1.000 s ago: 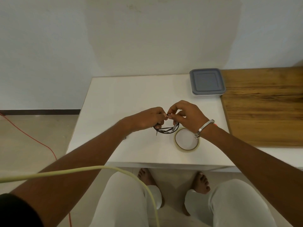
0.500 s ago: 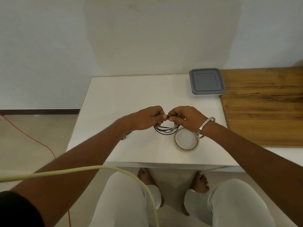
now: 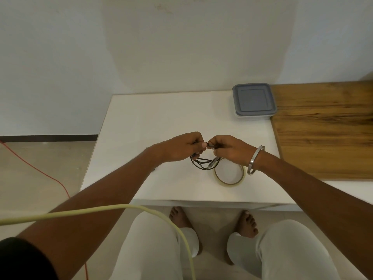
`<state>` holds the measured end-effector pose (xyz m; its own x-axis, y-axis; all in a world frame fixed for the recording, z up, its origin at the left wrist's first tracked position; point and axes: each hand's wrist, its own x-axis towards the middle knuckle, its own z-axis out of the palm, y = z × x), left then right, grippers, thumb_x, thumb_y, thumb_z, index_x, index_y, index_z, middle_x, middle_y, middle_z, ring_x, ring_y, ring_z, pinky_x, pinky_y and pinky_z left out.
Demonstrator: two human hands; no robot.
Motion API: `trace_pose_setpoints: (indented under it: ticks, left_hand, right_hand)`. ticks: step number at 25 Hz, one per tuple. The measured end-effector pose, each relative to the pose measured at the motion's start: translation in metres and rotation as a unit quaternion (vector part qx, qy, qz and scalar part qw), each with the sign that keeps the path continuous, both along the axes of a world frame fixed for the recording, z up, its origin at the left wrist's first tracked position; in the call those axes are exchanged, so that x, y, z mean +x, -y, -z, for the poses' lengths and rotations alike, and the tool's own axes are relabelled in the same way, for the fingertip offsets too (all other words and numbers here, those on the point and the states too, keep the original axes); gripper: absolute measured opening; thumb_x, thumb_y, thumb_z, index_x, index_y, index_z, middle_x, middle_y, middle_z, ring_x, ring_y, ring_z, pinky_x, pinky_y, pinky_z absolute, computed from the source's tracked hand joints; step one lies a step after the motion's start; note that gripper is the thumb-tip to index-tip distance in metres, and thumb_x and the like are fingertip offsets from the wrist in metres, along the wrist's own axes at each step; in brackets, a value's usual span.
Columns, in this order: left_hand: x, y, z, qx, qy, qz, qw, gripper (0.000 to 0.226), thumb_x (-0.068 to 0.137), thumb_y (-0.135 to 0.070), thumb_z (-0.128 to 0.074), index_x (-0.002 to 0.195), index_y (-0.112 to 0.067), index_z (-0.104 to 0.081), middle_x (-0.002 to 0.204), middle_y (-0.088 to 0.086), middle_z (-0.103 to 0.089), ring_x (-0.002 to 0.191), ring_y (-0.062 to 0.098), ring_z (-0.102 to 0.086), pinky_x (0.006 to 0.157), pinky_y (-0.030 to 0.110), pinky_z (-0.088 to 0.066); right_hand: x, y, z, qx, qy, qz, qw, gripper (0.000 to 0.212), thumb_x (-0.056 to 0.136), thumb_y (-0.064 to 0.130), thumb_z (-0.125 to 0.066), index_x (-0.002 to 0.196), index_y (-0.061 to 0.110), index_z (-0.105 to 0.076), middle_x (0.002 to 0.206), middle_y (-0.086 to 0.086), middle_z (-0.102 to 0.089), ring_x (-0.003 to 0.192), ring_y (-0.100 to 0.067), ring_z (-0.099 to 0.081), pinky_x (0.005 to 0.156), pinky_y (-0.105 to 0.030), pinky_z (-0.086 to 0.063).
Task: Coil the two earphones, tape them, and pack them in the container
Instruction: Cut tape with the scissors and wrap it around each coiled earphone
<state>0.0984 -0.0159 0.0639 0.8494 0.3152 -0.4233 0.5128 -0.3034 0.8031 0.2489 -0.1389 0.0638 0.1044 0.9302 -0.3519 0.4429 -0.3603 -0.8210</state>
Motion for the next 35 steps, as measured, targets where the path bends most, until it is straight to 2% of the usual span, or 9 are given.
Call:
trace_pose_setpoints:
  ticks: [3, 6, 11, 15, 19, 23, 27, 30, 35]
  left_hand:
    - [0.000, 0.002, 0.000, -0.011, 0.005, -0.004, 1.000, 0.021, 0.102, -0.025, -0.045, 0.096, -0.005, -0.050, 0.078, -0.002, -0.056, 0.068, 0.014, -0.055, 0.075, 0.031, -0.046]
    - [0.000, 0.004, -0.002, -0.014, 0.007, -0.003, 1.000, 0.019, 0.103, -0.024, -0.044, 0.093, -0.008, -0.048, 0.079, -0.001, -0.055, 0.068, 0.013, -0.055, 0.074, 0.028, -0.046]
    - [0.000, 0.004, -0.008, -0.024, 0.002, -0.010, 1.000, 0.019, 0.103, -0.024, -0.044, 0.094, -0.007, -0.049, 0.085, 0.001, -0.055, 0.069, 0.012, -0.055, 0.069, 0.019, -0.046]
    - [0.000, 0.006, -0.009, -0.041, -0.007, -0.026, 0.999, 0.021, 0.103, -0.024, -0.042, 0.089, -0.011, -0.050, 0.082, 0.003, -0.054, 0.061, 0.006, -0.054, 0.055, 0.008, -0.041]
    - [0.000, 0.007, -0.007, -0.055, -0.036, -0.025, 0.998, 0.027, 0.103, -0.027, -0.039, 0.081, -0.016, -0.050, 0.068, -0.005, -0.048, 0.058, 0.008, -0.052, 0.061, 0.022, -0.034]
    - [0.002, 0.007, -0.008, -0.077, -0.049, -0.045, 0.995, 0.030, 0.103, -0.024, -0.038, 0.075, -0.017, -0.046, 0.063, -0.005, -0.044, 0.054, 0.009, -0.050, 0.059, 0.027, -0.028]
    - [0.005, 0.008, -0.009, -0.103, -0.056, -0.062, 0.991, 0.031, 0.103, -0.025, -0.037, 0.073, -0.019, -0.041, 0.062, -0.005, -0.041, 0.054, 0.010, -0.048, 0.061, 0.029, -0.027]
    - [0.006, 0.010, -0.008, -0.120, -0.052, -0.077, 0.988, 0.031, 0.103, -0.026, -0.036, 0.074, -0.019, -0.041, 0.061, -0.006, -0.041, 0.055, 0.011, -0.048, 0.065, 0.031, -0.029]
    - [0.007, 0.014, -0.006, -0.157, -0.042, -0.104, 0.981, 0.029, 0.103, -0.024, -0.033, 0.076, -0.018, -0.044, 0.061, -0.006, -0.042, 0.058, 0.013, -0.050, 0.064, 0.030, -0.030]
  right_hand:
    - [-0.001, 0.002, 0.000, 0.000, -0.063, 0.032, 0.998, 0.014, 0.094, 0.011, -0.046, 0.095, 0.013, -0.060, 0.083, -0.008, -0.058, 0.077, -0.019, -0.053, 0.080, -0.036, -0.044]
    - [0.000, 0.003, 0.000, 0.014, -0.080, 0.047, 0.996, 0.023, 0.097, 0.018, -0.042, 0.090, 0.010, -0.063, 0.080, -0.012, -0.057, 0.076, -0.022, -0.053, 0.082, -0.039, -0.044]
    - [0.000, 0.003, 0.003, 0.030, -0.023, 0.028, 0.999, 0.018, 0.094, 0.020, -0.053, 0.094, 0.005, -0.064, 0.076, -0.006, -0.059, 0.070, -0.017, -0.054, 0.072, -0.034, -0.048]
    - [-0.003, 0.001, 0.010, 0.059, 0.027, 0.045, 0.997, 0.006, 0.090, 0.019, -0.059, 0.091, 0.014, -0.063, 0.077, 0.000, -0.061, 0.066, -0.013, -0.055, 0.067, -0.025, -0.049]
    - [-0.008, 0.003, 0.016, 0.120, 0.083, 0.068, 0.987, 0.004, 0.087, 0.016, -0.062, 0.086, 0.020, -0.059, 0.074, 0.004, -0.059, 0.063, -0.007, -0.056, 0.058, -0.007, -0.045]
    - [-0.012, 0.003, 0.017, 0.163, 0.178, 0.059, 0.969, 0.002, 0.087, 0.015, -0.060, 0.085, 0.014, -0.060, 0.072, 0.007, -0.054, 0.063, -0.005, -0.050, 0.060, -0.015, -0.040]
    - [-0.016, 0.004, 0.018, 0.199, 0.269, 0.026, 0.942, 0.014, 0.092, 0.014, -0.054, 0.098, 0.007, -0.065, 0.087, -0.006, -0.053, 0.070, -0.018, -0.052, 0.066, -0.027, -0.045]
    - [-0.019, 0.004, 0.020, 0.166, 0.328, -0.004, 0.930, 0.019, 0.095, 0.013, -0.048, 0.106, 0.006, -0.062, 0.098, -0.011, -0.049, 0.066, -0.024, -0.055, 0.064, -0.032, -0.051]
    - [-0.022, 0.007, 0.024, 0.125, 0.384, -0.035, 0.914, 0.026, 0.083, -0.003, -0.055, 0.108, 0.005, -0.058, 0.103, -0.011, -0.047, 0.064, -0.016, -0.040, 0.055, -0.030, -0.045]
